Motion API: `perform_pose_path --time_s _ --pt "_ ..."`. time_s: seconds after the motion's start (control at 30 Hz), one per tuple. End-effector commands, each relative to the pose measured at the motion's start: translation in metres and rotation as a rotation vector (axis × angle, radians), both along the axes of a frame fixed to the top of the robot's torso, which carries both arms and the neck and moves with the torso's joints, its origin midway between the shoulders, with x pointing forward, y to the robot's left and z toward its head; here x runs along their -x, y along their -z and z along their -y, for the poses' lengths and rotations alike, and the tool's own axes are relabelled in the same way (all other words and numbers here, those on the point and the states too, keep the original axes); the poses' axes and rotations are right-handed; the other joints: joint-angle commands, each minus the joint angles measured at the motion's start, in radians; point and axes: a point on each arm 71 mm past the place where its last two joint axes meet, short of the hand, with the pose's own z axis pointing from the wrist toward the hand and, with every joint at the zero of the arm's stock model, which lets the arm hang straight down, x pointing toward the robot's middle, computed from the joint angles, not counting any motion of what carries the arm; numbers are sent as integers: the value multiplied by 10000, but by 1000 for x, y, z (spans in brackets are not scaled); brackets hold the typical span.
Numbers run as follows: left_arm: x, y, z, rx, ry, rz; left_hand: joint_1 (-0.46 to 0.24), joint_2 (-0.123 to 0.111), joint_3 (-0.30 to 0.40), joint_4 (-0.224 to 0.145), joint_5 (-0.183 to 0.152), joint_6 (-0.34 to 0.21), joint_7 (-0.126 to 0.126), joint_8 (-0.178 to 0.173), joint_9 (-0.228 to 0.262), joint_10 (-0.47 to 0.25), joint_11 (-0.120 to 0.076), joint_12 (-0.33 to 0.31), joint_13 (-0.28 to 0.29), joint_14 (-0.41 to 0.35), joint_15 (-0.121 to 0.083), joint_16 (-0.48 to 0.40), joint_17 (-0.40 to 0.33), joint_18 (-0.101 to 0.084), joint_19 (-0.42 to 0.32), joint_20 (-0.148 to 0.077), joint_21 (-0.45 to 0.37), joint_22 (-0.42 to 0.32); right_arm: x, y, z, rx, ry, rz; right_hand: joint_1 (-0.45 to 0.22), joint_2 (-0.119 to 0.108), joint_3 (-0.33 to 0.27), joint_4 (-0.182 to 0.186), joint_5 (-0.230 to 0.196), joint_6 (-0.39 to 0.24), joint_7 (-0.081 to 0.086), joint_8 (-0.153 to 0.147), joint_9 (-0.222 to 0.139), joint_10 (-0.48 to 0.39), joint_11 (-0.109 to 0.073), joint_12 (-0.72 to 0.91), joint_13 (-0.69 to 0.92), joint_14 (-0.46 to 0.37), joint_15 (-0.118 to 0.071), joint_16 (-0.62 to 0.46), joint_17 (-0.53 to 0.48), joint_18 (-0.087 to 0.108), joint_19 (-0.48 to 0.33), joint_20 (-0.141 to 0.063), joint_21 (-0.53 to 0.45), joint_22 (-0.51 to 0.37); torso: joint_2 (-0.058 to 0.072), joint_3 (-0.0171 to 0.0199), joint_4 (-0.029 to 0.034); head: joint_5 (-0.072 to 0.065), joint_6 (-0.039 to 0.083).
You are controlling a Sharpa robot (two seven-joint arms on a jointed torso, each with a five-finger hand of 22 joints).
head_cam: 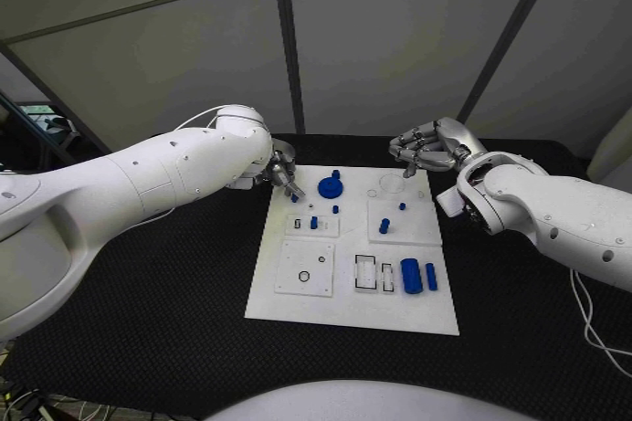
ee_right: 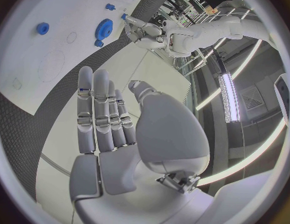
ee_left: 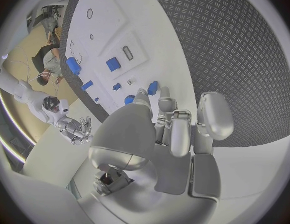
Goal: Assemble the parts on the task board
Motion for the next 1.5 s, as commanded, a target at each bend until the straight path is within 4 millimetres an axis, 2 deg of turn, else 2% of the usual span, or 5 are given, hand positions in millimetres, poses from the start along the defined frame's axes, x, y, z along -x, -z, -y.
perform_pose_path --time_s 0.03,0.93,1.17,1.37,1.5 --pt "0 -2 1 136 173 97 50 43 62 3 44 88 -20 -47 17 -44 -4 -25 22 708 54 46 1799 -201 36 42 23 1601 0 -2 -1 -9 -53 79 -39 -21 3 57 67 -26 -26 45 9 -12 -15 61 -17 5 41 -47 9 119 60 3 -60 -11 -2 -2 8 1 -10" --pt "1 -1 4 496 359 -207 1104 354 1000 -190 62 152 -110 -64 306 -145 -86 -174 -28 690 -5 39 1780 -190 -15 -4 -21 1590 -1 -1 -2 11 -96 -1 -24 -15 13 57 83 -30 -29 59 10 -13 -20 75 -30 8 35 -47 21 121 78 -1 -77 -24 -4 -1 -4 -36 -2" --pt "2 0 4 574 458 -404 1936 398 1996 -551 43 285 -291 232 710 29 -251 -213 124 770 -142 141 1965 -200 -5 -110 105 1617 -1 -1 -2 14 -100 -7 -24 -15 13 57 83 -30 -29 59 10 -13 -20 75 -30 8 35 -47 21 121 78 -1 -77 -24 -7 1 8 -42 -27" --pt "4 -1 1 963 355 -471 2118 136 3192 -669 57 84 -327 525 1225 206 -294 -289 211 828 -160 216 2104 -230 22 -167 259 1647 -1 -1 -2 14 -110 -2 -25 -14 13 59 84 -33 -28 60 9 -14 -19 77 -33 8 35 -47 22 120 80 -2 -81 -26 -14 0 11 -43 -46" --pt "4 -2 -4 1310 90 -403 1913 -351 4284 -660 50 -62 -360 694 1603 308 -316 -282 311 841 -134 231 2133 -247 39 -167 359 1662 -1 -1 -1 18 -104 0 -25 -14 13 59 84 -33 -28 60 9 -14 -19 77 -33 8 35 -47 22 120 80 -2 -81 -26 -21 7 13 -36 -56"
